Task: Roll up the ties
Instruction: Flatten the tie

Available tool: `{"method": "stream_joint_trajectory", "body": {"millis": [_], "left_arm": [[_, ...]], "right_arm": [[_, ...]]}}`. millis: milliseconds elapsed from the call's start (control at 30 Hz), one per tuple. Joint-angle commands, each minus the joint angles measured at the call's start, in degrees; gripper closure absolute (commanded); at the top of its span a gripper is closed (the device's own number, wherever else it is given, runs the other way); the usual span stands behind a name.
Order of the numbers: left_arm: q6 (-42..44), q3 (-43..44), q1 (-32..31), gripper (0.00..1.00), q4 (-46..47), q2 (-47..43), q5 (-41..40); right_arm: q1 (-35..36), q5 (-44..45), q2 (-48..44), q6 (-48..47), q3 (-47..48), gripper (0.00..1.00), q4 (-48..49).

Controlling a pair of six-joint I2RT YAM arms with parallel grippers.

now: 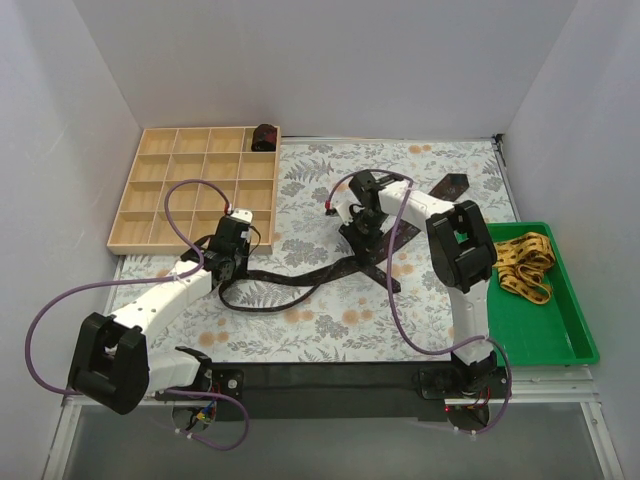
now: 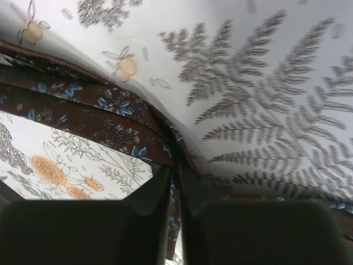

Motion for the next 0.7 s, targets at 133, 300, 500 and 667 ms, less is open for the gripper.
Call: {"method": "stream_joint_trajectory", "body": {"millis": [133, 300, 500, 667], "left_arm": [[1.98, -0.01, 0.19, 0.75, 2.82, -0.01, 6.06], [4.00, -0.28, -0.16, 0.66, 5.81, -1.50, 14.22], [5.32, 4.10, -6.73, 0.47, 9.32, 1.91, 24.16], [8.48, 9.38, -12.90, 0.31, 11.26, 9.29, 23.91]], "right_arm": [[-2.46, 3.12, 2.06, 1.51, 8.96, 0.66, -1.55], [-2.73, 3.91, -8.65, 6.59, 2.93, 0.50, 3.97], [-5.80, 8.65, -24.56, 15.65, -12.81, 0.40, 15.57], [-8.35, 8.41, -35.62, 21.54, -29.05, 0.40, 24.79]]}}
